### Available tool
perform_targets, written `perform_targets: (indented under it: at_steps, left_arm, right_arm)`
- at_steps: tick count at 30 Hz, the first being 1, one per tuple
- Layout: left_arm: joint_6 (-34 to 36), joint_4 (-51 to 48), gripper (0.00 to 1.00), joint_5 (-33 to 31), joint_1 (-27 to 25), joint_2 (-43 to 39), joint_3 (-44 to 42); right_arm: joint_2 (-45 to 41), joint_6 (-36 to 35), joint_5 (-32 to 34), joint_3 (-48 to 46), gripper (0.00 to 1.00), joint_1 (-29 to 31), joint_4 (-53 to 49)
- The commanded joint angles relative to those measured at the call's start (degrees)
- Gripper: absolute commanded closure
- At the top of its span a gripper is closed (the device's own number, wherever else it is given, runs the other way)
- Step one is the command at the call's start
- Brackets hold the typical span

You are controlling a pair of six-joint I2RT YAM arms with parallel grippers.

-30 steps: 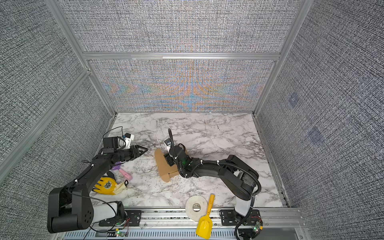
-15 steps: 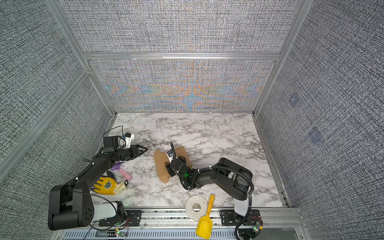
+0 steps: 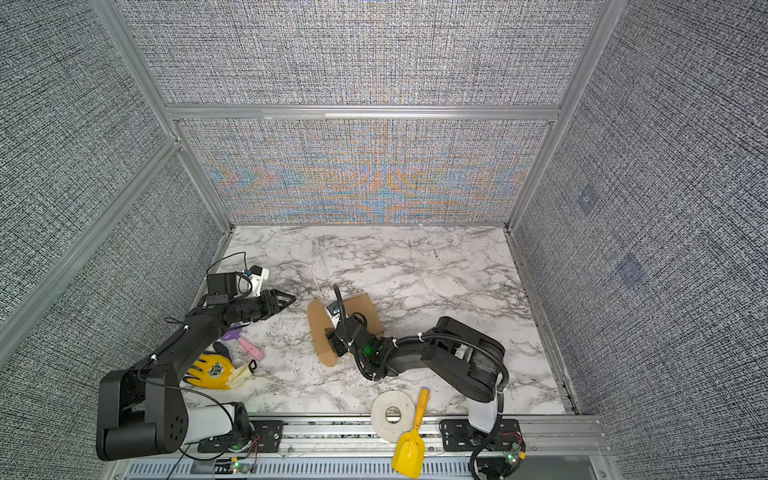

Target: Fold the paper box

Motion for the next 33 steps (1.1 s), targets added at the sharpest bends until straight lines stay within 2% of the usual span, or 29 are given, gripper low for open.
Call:
perform_targets:
  at_steps: [1,7,9,14,18,23,33]
  left_arm:
    - [1.1,0.2,0.50,0.8,0.1,-0.3,0.1]
    - [0.9,0.0,0.50,0.8,0.1,-0.1,0.2]
    - [1.3,0.4,0.50,0.6,0.2,-0.2,-0.1]
    - [2.5,-1.1,0.52,0.4,-0.4,0.2,1.6]
    - [7.2,-4.2,0.60,-3.1,-5.5,2.8,6.5]
    - [4.1,-2.9,0.68,-0.7,-11.0,8.6,7.8]
    - [4.5,0.7,0.69,-0.6,-17.1,14.9,7.8]
  right_arm:
    - [0.6,1.7,-1.2,-1.8,0.39,0.2,-3.9]
    - [-8.4,-0.9,1.7,-0.2,0.39,0.2,-10.7]
    - [-10.4,-0.9,2.5,-1.9,0.39,0.2,-9.8]
    - [-6.3,2.9,3.3,-7.3,0.39,0.2,-5.2]
    - [-3.1,4.2,2.6,-8.4,0.39,0.5,-2.5]
    - [-3.9,3.4,3.3,-8.2,0.39,0.6,-3.4]
    - [-5.9,2.0,2.4,-9.4,0.39,0.6,-3.1]
